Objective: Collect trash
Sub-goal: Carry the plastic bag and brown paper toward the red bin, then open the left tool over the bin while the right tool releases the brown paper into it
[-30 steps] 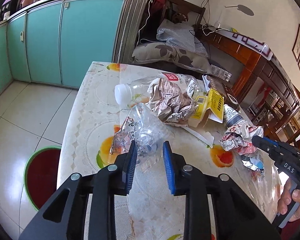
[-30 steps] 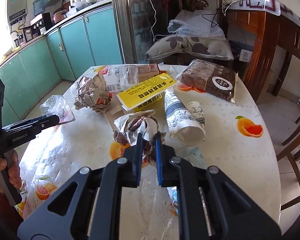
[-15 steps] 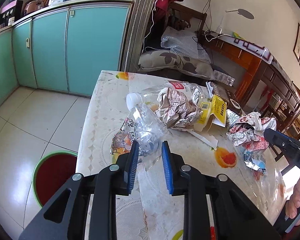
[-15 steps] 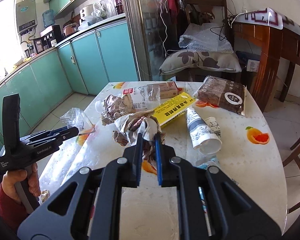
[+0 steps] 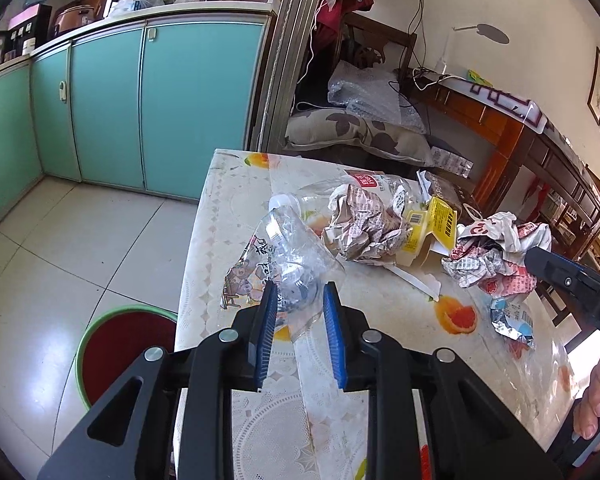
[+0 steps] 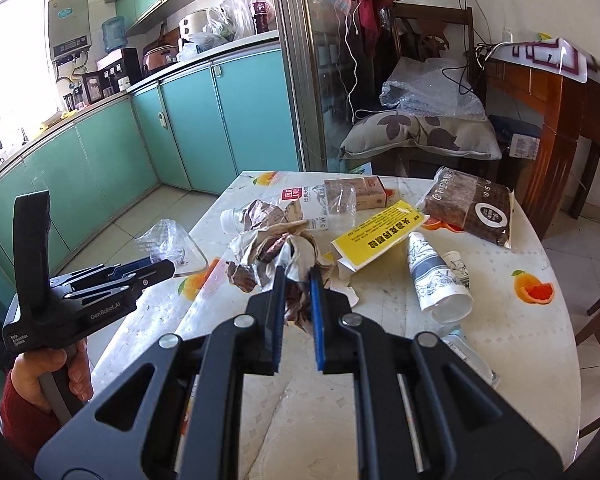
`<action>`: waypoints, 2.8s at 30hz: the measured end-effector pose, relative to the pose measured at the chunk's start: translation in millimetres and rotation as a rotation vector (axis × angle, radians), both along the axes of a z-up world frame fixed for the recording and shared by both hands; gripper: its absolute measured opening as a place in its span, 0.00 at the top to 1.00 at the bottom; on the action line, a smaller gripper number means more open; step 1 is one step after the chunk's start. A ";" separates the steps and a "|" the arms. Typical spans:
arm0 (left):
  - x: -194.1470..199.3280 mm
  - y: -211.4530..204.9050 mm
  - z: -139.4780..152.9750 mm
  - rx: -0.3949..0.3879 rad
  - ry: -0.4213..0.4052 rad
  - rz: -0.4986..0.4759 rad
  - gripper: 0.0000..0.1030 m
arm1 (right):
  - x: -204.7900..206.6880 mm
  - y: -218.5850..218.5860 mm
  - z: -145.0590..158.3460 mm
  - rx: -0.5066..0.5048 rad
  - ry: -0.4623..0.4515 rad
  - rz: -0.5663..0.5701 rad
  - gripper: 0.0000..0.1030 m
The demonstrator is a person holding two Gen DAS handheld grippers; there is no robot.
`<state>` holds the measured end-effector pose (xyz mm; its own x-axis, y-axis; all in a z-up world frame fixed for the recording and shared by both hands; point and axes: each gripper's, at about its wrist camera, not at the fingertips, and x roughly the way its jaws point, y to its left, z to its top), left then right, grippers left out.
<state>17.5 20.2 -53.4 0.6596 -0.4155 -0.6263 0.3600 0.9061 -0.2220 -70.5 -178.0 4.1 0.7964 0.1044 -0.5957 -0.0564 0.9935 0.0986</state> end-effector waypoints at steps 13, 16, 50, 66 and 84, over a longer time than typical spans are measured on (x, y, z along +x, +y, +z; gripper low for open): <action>-1.2 11.0 1.7 -0.003 -0.002 0.020 0.79 | 7.2 17.6 0.4 -0.003 -0.002 0.038 0.88; -1.7 14.1 2.4 -0.005 -0.004 0.027 0.79 | 8.7 21.2 0.6 -0.001 -0.005 0.046 0.88; 5.6 116.1 -35.8 0.020 0.084 0.248 0.79 | 44.5 102.1 -7.7 -0.024 0.008 0.228 0.88; 7.2 137.6 -55.0 0.023 0.130 0.301 0.79 | 69.9 154.7 -22.8 -0.043 0.044 0.334 0.88; 4.9 152.7 -53.0 -0.003 0.128 0.339 0.79 | 129.7 227.7 -79.5 -0.058 0.251 0.464 0.88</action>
<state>22.4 172.9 -106.5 0.6766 -0.1882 -0.7119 0.0079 0.9686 -0.2485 59.2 49.7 -75.4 0.5067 0.3731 -0.7772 -0.4730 0.8740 0.1111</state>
